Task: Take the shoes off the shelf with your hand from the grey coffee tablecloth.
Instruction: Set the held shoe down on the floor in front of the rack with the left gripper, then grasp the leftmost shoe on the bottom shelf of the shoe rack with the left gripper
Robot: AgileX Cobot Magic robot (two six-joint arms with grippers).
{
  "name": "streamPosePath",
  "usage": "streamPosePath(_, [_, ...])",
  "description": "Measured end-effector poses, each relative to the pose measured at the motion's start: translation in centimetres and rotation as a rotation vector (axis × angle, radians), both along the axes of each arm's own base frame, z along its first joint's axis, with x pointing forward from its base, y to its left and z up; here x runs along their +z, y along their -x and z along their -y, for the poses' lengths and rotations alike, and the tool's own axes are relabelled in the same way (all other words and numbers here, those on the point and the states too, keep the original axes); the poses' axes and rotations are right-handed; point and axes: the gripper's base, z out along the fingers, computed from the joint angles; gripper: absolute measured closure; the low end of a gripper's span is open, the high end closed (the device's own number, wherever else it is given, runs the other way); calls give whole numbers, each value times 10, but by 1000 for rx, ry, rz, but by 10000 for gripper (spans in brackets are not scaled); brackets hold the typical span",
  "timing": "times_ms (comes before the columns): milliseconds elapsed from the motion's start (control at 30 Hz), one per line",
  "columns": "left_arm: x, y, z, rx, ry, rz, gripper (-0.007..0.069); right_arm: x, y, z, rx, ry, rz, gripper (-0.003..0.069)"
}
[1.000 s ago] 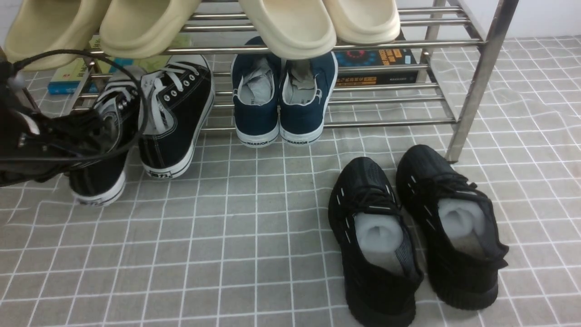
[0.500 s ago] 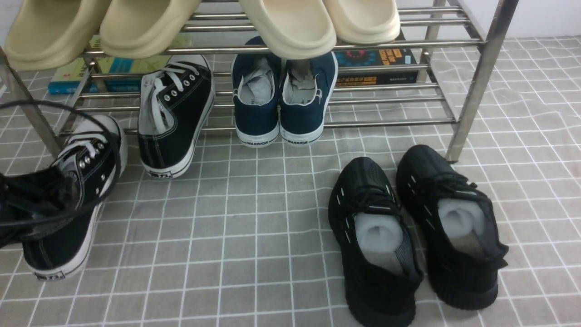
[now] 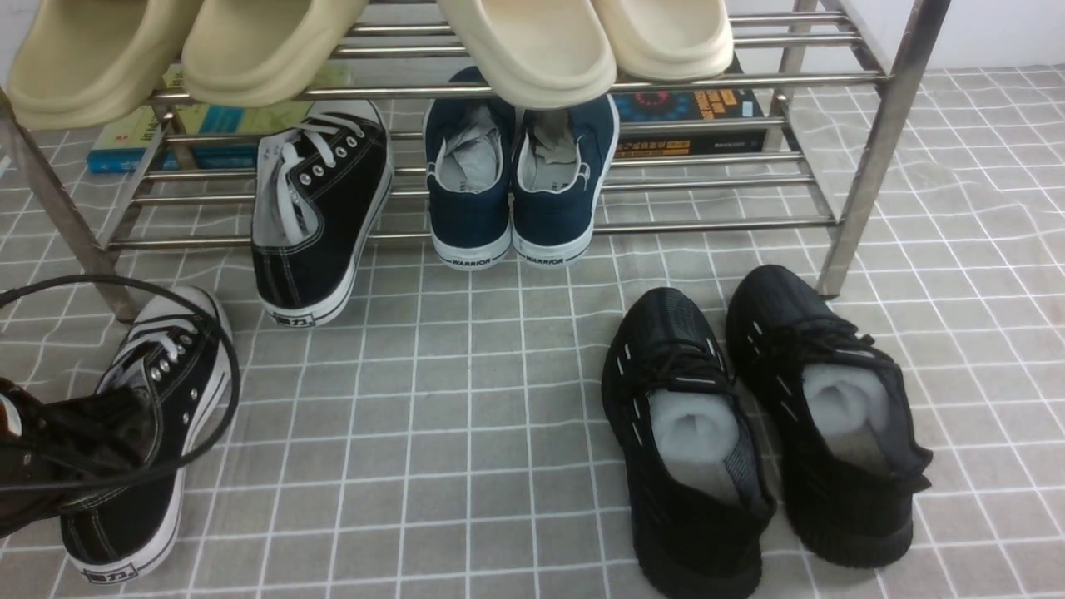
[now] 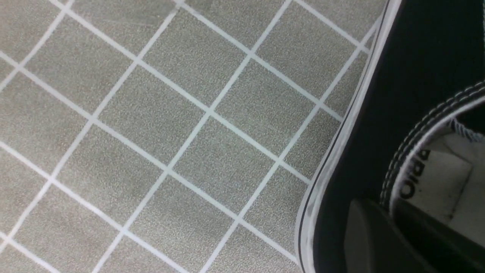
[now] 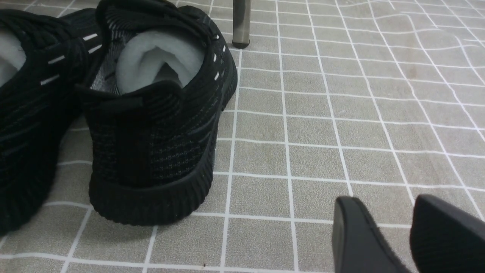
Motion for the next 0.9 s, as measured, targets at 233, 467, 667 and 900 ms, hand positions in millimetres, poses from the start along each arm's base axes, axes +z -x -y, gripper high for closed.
streamPosePath(233, [34,-13,-2,-39,-48,61,330,0,0,0,0,0,0,420])
streamPosePath(467, [80,-47,18,-141,26,188,172,0,0,0,0,0,0,420])
streamPosePath(667, [96,-101,59,-309,91,224,161,0,0,0,0,0,0,420])
streamPosePath(900, [71,-132,67,-293,144,172,161,0,0,0,0,0,0,420])
